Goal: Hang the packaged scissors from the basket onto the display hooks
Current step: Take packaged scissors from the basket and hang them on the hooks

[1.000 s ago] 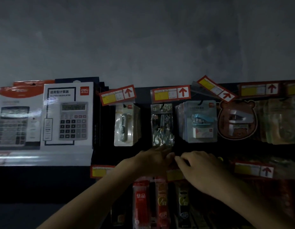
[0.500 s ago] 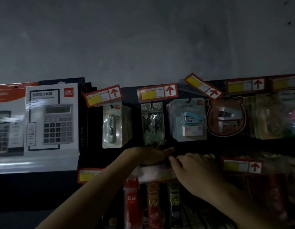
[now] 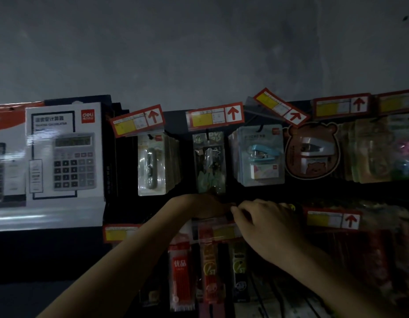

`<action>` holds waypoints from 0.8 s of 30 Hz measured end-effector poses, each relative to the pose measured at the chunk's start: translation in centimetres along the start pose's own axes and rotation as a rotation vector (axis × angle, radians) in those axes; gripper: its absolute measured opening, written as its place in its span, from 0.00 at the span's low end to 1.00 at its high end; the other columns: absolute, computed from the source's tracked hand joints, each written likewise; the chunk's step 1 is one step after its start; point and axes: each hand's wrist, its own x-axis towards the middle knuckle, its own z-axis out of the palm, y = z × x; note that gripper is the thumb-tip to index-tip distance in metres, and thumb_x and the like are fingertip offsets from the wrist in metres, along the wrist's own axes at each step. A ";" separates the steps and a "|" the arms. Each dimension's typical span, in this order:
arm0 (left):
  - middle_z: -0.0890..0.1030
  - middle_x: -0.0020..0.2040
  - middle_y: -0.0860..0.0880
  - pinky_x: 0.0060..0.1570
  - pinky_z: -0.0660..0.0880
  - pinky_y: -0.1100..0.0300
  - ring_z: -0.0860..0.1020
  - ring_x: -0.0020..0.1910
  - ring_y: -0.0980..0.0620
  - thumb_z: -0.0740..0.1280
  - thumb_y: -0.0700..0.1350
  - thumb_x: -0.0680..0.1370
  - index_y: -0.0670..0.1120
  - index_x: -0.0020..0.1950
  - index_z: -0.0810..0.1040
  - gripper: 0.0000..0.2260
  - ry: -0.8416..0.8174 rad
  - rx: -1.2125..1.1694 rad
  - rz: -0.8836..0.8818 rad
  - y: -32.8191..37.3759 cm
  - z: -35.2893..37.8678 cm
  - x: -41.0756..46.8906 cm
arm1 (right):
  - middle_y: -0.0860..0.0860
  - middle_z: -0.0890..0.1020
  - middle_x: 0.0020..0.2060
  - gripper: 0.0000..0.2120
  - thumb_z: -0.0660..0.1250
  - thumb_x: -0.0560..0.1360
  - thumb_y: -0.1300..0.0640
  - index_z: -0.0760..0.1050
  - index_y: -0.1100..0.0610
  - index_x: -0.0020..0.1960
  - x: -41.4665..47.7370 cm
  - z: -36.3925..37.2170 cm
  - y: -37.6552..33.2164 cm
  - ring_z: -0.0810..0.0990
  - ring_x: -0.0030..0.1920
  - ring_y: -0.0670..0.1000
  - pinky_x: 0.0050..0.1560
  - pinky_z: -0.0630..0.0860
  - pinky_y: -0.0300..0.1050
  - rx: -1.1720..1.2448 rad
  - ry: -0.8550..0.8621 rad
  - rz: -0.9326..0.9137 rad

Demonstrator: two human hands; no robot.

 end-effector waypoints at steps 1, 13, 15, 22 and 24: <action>0.61 0.80 0.51 0.76 0.54 0.54 0.58 0.80 0.48 0.60 0.53 0.85 0.50 0.81 0.59 0.25 -0.010 -0.004 -0.018 0.3 -0.4 -0.6 | 0.44 0.80 0.47 0.20 0.51 0.83 0.38 0.79 0.45 0.53 -0.1 0.1 0.1 0.79 0.48 0.48 0.57 0.73 0.50 0.027 0.020 0.000; 0.79 0.64 0.53 0.56 0.79 0.49 0.80 0.59 0.48 0.54 0.66 0.82 0.62 0.70 0.71 0.20 0.391 0.212 0.128 0.6 -1.7 -6.7 | 0.40 0.79 0.60 0.18 0.61 0.81 0.40 0.75 0.45 0.68 -0.4 1.0 -0.3 0.78 0.59 0.43 0.58 0.77 0.44 0.246 0.228 -0.030; 0.77 0.64 0.53 0.54 0.80 0.48 0.79 0.59 0.49 0.54 0.65 0.82 0.61 0.71 0.70 0.20 0.494 0.255 0.170 0.5 -1.3 -8.5 | 0.40 0.78 0.62 0.19 0.62 0.81 0.41 0.75 0.46 0.69 -0.6 1.0 -0.8 0.77 0.60 0.43 0.59 0.77 0.43 0.279 0.248 -0.022; 0.74 0.65 0.57 0.52 0.79 0.55 0.77 0.59 0.54 0.57 0.61 0.81 0.60 0.71 0.68 0.19 0.649 0.229 0.238 -0.6 -0.3 -13.3 | 0.40 0.78 0.60 0.18 0.65 0.79 0.42 0.75 0.45 0.66 -1.2 1.3 -3.2 0.76 0.59 0.43 0.59 0.76 0.44 0.283 0.290 -0.035; 0.74 0.65 0.58 0.54 0.77 0.56 0.77 0.60 0.55 0.57 0.61 0.82 0.59 0.72 0.68 0.20 0.681 0.243 0.246 -1.1 0.1 -14.2 | 0.40 0.77 0.61 0.19 0.64 0.79 0.41 0.74 0.45 0.67 -1.6 1.3 -3.7 0.76 0.60 0.44 0.61 0.76 0.47 0.273 0.300 -0.029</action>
